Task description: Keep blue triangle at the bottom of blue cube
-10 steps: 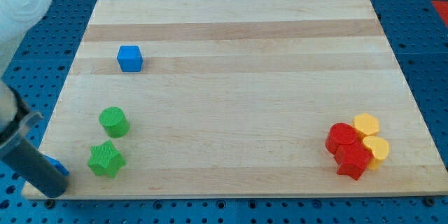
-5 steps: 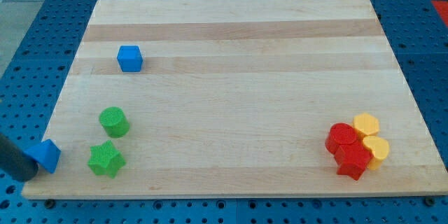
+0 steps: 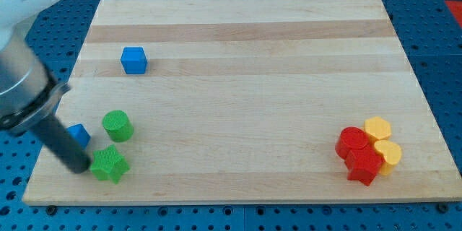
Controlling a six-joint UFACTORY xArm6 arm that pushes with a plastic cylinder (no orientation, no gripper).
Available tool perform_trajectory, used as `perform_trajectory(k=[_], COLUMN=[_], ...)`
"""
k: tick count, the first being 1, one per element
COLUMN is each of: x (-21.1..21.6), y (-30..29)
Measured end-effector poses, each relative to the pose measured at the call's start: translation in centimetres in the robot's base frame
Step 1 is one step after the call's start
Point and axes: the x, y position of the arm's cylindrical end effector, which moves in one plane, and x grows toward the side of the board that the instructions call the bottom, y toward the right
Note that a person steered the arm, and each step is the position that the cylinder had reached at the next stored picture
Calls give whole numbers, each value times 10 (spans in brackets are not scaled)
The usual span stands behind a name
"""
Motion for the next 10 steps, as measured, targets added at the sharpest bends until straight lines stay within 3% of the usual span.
perform_trajectory(k=[1, 2, 4, 5, 7, 9, 10], x=[-49, -48, 6, 7, -59, -77, -111], y=[11, 10, -4, -45, -18, -13, 7])
